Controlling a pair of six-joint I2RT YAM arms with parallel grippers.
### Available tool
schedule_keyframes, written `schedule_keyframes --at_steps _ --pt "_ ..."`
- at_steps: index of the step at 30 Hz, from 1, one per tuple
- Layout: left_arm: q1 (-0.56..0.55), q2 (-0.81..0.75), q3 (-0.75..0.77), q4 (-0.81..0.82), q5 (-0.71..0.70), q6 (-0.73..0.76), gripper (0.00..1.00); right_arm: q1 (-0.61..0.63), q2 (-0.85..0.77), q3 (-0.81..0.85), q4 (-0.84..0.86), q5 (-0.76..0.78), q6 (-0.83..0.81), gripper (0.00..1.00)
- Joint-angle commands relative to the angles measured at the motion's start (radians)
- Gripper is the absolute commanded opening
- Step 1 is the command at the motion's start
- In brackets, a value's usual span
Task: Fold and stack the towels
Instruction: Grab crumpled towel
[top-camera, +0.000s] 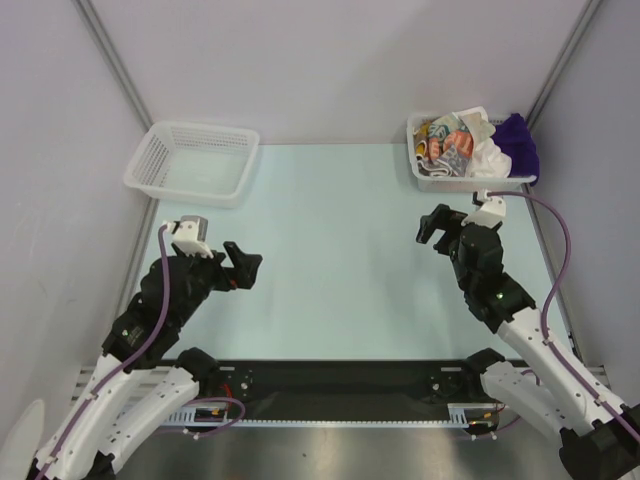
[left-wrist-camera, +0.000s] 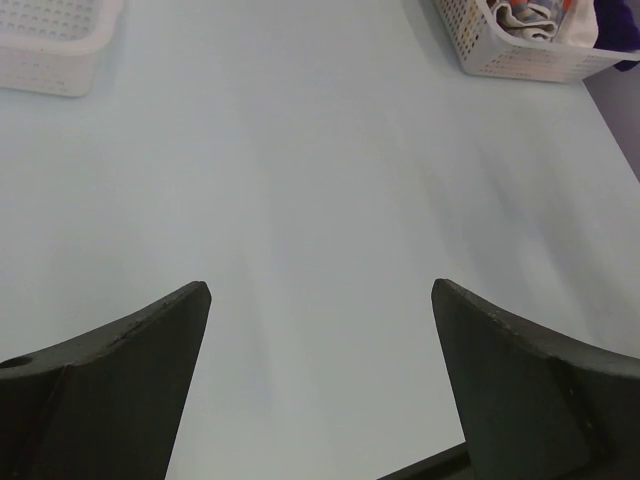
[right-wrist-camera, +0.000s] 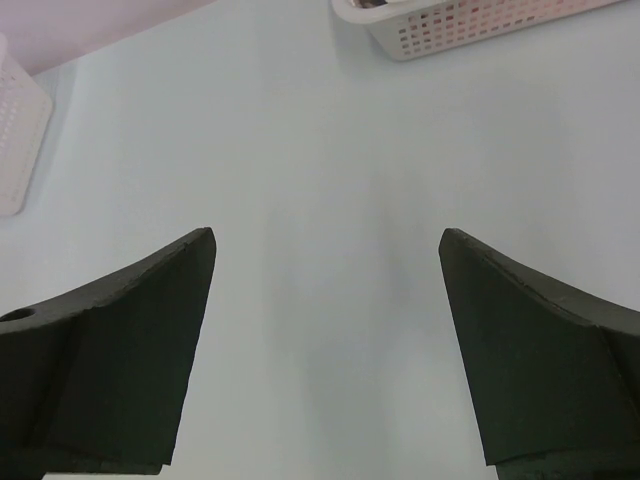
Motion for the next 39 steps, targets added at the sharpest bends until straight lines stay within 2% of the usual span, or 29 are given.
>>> schedule_keyframes --at_steps 1,6,10,11,15,17,19,22,23,24,32,39 --pt "0.005 -0.008 -0.006 0.0 -0.001 0.018 1.0 -0.002 0.002 0.062 -0.018 0.02 -0.025 1.0" --pt "0.006 -0.002 -0.006 -0.009 -0.005 0.013 1.0 -0.003 0.03 0.136 -0.022 -0.025 -0.065 0.99" --pt "0.006 0.015 0.001 -0.011 0.002 0.01 1.0 -0.014 0.128 0.212 -0.028 -0.006 -0.096 1.0" --pt "0.006 0.014 0.001 -0.012 0.004 0.01 1.0 -0.05 0.162 0.237 -0.034 0.0 -0.094 1.0" --pt "0.006 0.011 -0.001 -0.008 0.008 0.01 1.0 -0.253 0.343 0.429 -0.099 -0.169 -0.059 1.0" --pt "0.006 0.014 -0.001 -0.006 0.019 0.01 1.0 -0.326 0.463 0.493 -0.105 -0.155 -0.067 0.99" --pt "0.005 0.014 -0.001 -0.003 0.028 0.007 1.0 -0.371 0.55 0.586 -0.123 -0.131 -0.055 0.96" --pt "0.006 0.018 -0.001 -0.001 0.036 0.009 1.0 -0.442 0.688 0.674 -0.093 -0.18 -0.013 0.89" --pt "0.006 0.015 -0.001 -0.003 0.039 0.009 1.0 -0.442 0.723 0.688 -0.081 -0.189 0.002 0.83" --pt "0.006 0.015 -0.002 -0.001 0.041 0.009 1.0 -0.471 0.783 0.706 -0.047 -0.193 0.005 0.82" --pt "0.006 0.023 -0.004 0.002 0.044 0.009 1.0 -0.474 1.055 0.87 0.082 -0.255 0.015 0.66" --pt "0.006 0.027 -0.006 -0.001 0.045 0.01 1.0 -0.453 1.197 0.987 0.1 -0.263 0.007 0.64"
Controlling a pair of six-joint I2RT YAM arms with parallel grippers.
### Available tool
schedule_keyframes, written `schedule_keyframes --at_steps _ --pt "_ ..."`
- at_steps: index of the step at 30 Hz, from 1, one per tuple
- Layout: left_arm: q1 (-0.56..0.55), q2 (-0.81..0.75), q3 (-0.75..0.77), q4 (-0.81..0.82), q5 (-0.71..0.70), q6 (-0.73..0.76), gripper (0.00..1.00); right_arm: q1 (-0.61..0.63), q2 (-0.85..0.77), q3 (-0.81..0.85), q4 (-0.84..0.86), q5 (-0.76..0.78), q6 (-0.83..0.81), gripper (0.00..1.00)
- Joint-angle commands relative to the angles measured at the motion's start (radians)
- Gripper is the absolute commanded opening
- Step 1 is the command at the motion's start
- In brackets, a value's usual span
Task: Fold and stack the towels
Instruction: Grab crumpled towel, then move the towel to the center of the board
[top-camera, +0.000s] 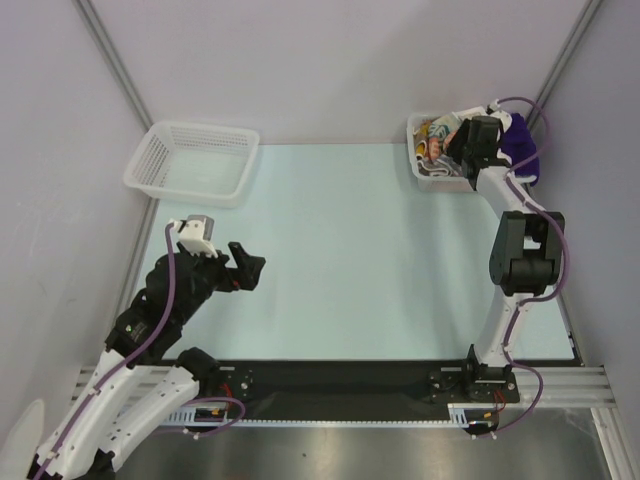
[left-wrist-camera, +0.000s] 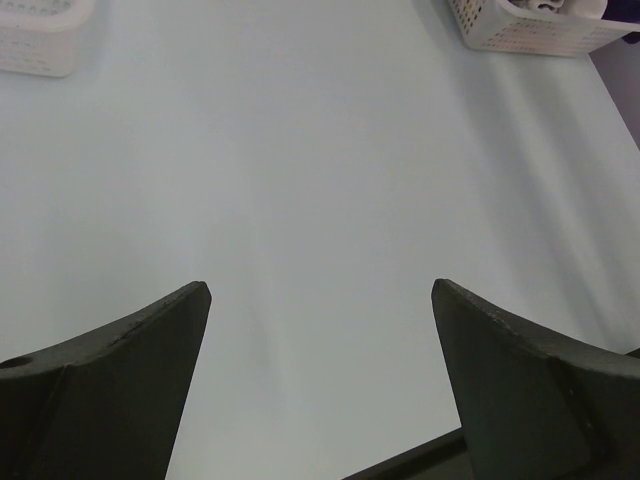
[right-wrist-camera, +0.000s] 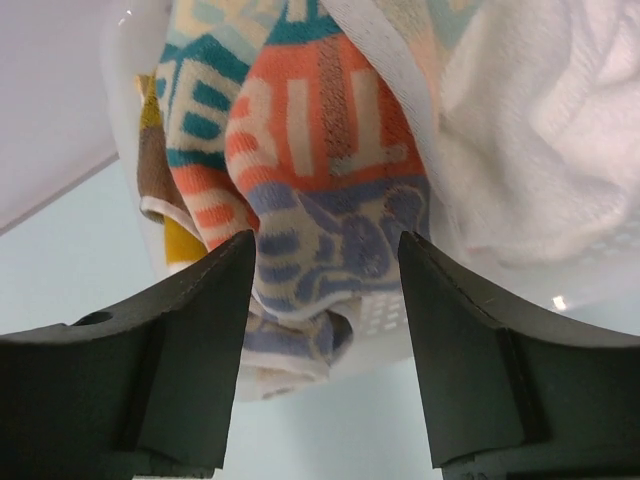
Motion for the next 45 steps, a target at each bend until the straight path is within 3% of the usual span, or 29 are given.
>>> schedule_keyframes --at_steps 1,4,10,11,16,20,29,36,45 --pt "0.006 0.005 -0.006 0.015 0.018 0.01 1.0 0.013 0.04 0.107 0.058 -0.008 -0.019 0.64" --pt "0.006 0.008 -0.007 0.015 0.019 0.01 1.0 0.039 0.08 0.147 0.045 0.017 -0.03 0.63" --pt "0.005 0.013 -0.007 0.015 0.015 0.01 1.0 0.039 0.114 0.178 0.033 0.009 -0.032 0.46" --pt "0.005 0.014 -0.007 0.015 0.015 0.01 1.0 0.039 0.117 0.201 0.006 0.011 -0.035 0.39" --pt "0.006 0.018 -0.007 0.015 0.012 0.008 1.0 0.04 0.117 0.215 -0.028 0.029 -0.038 0.31" --pt "0.005 0.018 -0.009 0.012 0.009 0.008 1.0 0.042 0.105 0.239 -0.056 0.025 -0.046 0.04" --pt "0.006 0.016 -0.007 0.01 -0.001 0.007 1.0 0.062 0.09 0.319 -0.12 0.061 -0.098 0.0" --pt "0.006 0.016 -0.007 0.01 -0.004 0.005 1.0 0.112 -0.045 0.319 -0.099 0.101 -0.171 0.0" --pt "0.005 0.011 -0.004 0.009 -0.011 0.004 1.0 0.338 -0.251 0.334 -0.077 0.268 -0.34 0.0"
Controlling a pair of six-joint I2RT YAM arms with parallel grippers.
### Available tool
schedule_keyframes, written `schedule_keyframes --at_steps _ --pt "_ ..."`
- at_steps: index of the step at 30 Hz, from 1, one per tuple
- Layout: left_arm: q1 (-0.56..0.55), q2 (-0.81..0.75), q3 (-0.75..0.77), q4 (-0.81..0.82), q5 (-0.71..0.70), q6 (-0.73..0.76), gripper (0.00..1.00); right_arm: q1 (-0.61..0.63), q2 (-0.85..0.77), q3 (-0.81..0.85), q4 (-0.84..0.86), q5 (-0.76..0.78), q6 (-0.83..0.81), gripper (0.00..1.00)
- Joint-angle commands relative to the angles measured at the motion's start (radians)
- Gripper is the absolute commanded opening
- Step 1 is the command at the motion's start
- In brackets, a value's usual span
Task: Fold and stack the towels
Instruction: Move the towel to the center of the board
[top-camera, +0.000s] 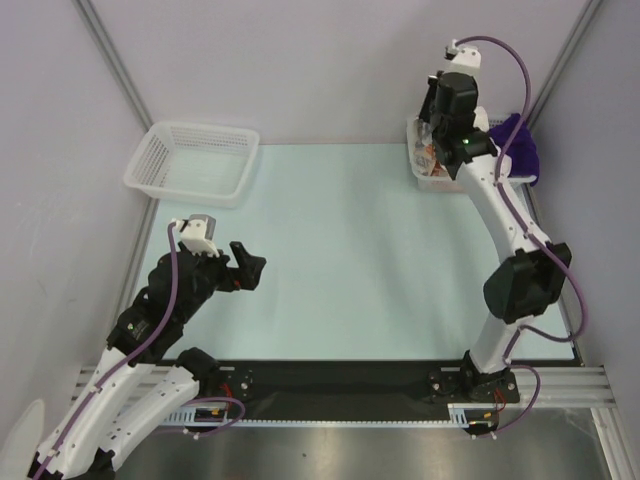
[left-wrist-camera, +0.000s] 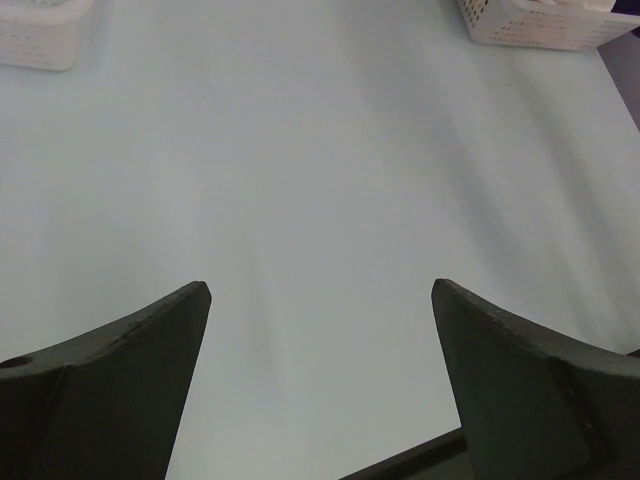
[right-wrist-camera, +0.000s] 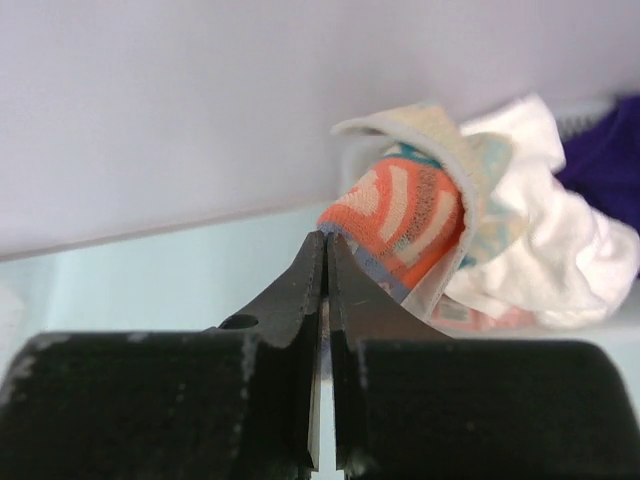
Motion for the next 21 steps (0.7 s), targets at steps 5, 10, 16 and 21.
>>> schedule_keyframes --at_steps 5,10,16,21 --pt "0.006 -0.003 0.001 0.013 -0.017 -0.004 1.0 0.239 -0.214 0.002 0.073 0.207 -0.149 0.0" --pt "0.005 0.005 -0.002 0.025 0.0 -0.036 1.0 0.373 -0.335 -0.196 0.106 0.268 -0.112 0.0" --pt "0.006 0.014 -0.051 0.096 0.027 -0.139 1.0 0.468 -0.512 -0.504 0.11 0.115 0.009 0.0" --pt "0.006 0.022 -0.126 0.16 0.02 -0.212 1.0 0.575 -0.637 -0.838 0.189 -0.015 0.101 0.0"
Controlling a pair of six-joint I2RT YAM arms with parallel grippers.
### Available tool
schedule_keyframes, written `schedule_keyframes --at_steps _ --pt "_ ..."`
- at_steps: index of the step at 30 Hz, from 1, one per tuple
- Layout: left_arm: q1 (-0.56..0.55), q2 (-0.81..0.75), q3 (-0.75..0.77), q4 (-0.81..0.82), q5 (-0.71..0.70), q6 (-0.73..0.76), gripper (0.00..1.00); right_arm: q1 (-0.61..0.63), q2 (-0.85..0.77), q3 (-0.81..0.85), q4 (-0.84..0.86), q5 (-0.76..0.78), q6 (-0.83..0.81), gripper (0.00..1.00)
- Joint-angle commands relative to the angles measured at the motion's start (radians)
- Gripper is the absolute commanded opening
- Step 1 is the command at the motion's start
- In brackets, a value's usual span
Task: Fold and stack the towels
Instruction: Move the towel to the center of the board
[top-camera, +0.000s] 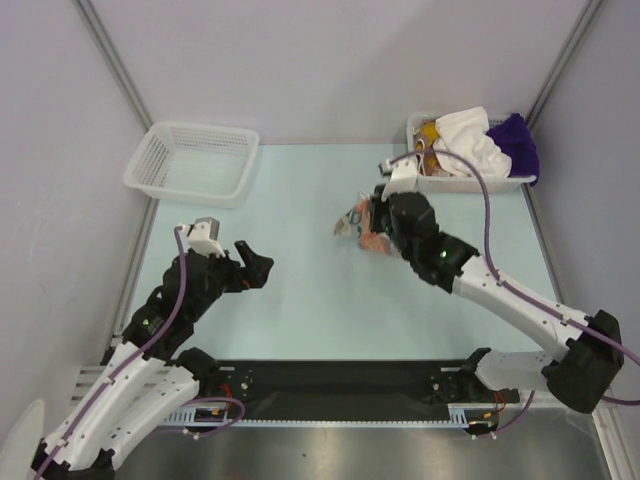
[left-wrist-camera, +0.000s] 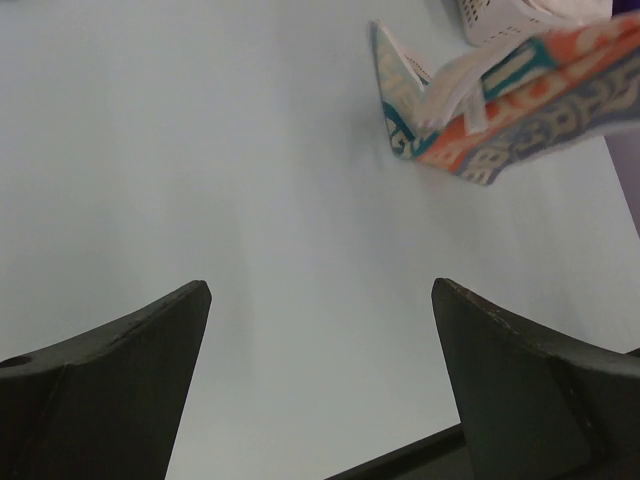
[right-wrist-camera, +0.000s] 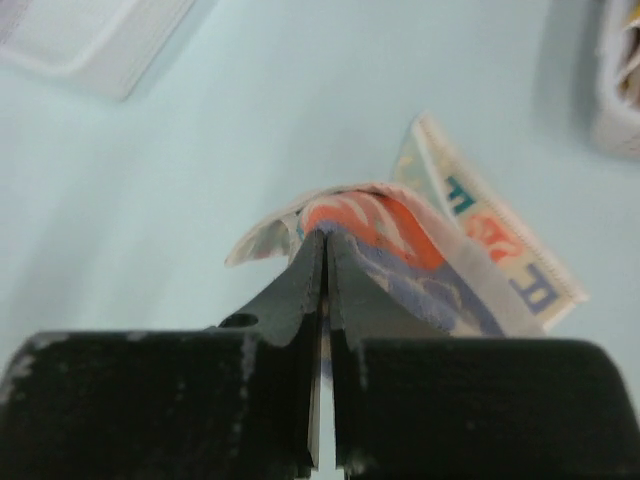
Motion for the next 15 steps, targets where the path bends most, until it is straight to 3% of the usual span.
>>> schedule_keyframes --at_steps 1,4,9,13,15 --pt "0.006 0.019 -0.049 0.105 0.022 -0.083 1.0 0.091 -0.085 -0.214 0.081 -0.103 0.1 0.0" --pt "0.006 0.077 -0.104 0.161 0.068 -0.106 1.0 0.215 -0.114 -0.383 0.184 -0.11 0.117 0.0" --pt "0.003 0.197 -0.22 0.293 0.121 -0.139 1.0 0.434 -0.169 -0.495 0.161 -0.022 0.206 0.23" --pt "-0.021 0.336 -0.23 0.419 0.079 -0.152 1.0 0.473 -0.305 -0.485 -0.009 0.108 0.263 0.46" --pt "-0.043 0.415 -0.188 0.462 0.035 -0.141 1.0 0.445 -0.386 -0.463 -0.086 0.179 0.316 0.51"
